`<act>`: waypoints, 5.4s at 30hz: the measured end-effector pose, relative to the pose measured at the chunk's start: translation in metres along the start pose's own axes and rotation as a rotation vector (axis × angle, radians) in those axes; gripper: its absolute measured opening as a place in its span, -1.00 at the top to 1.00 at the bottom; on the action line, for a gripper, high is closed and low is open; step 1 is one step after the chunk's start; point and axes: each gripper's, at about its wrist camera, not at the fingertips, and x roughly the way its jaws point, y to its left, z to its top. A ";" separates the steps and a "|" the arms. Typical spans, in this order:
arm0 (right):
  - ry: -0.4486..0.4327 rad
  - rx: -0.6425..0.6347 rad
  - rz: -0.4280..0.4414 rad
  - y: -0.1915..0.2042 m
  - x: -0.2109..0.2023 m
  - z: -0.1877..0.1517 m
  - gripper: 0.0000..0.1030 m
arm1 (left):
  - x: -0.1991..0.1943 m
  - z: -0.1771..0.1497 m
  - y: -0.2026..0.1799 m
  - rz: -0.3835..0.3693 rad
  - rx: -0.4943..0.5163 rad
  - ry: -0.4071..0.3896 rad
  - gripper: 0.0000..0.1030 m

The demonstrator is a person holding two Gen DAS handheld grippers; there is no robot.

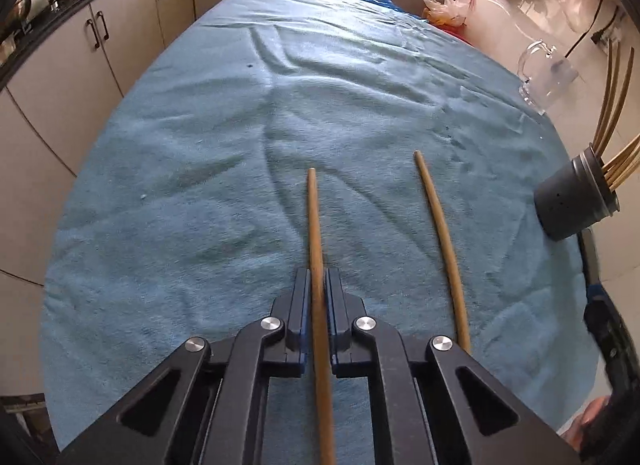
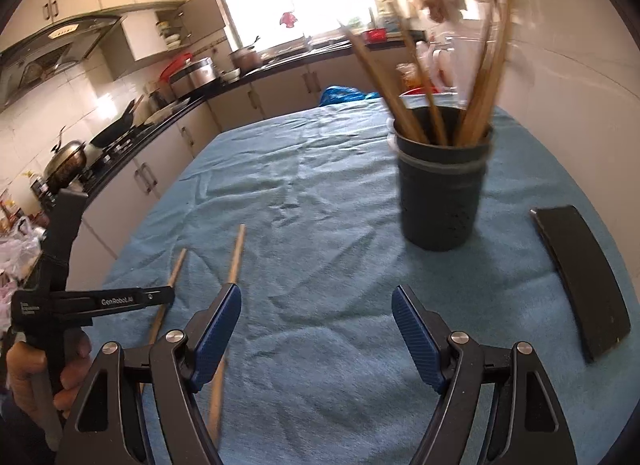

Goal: Organize utensils
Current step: 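Close the left gripper on one chopstick while the right gripper grasps the other, then lift both chopsticks upright and carry them over the black holder, then lower both chopsticks into the black holder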

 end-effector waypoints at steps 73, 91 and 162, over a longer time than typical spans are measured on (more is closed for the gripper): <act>-0.188 -0.015 0.180 0.039 -0.047 0.068 0.85 | -0.135 0.014 -0.011 -0.160 0.050 -0.386 0.87; -0.224 0.019 0.162 0.024 -0.060 0.071 0.85 | -0.136 0.016 -0.024 -0.151 0.083 -0.392 0.87; -0.462 0.225 -0.005 -0.130 -0.130 0.132 0.85 | -0.135 0.095 -0.245 -0.372 0.322 -0.396 0.87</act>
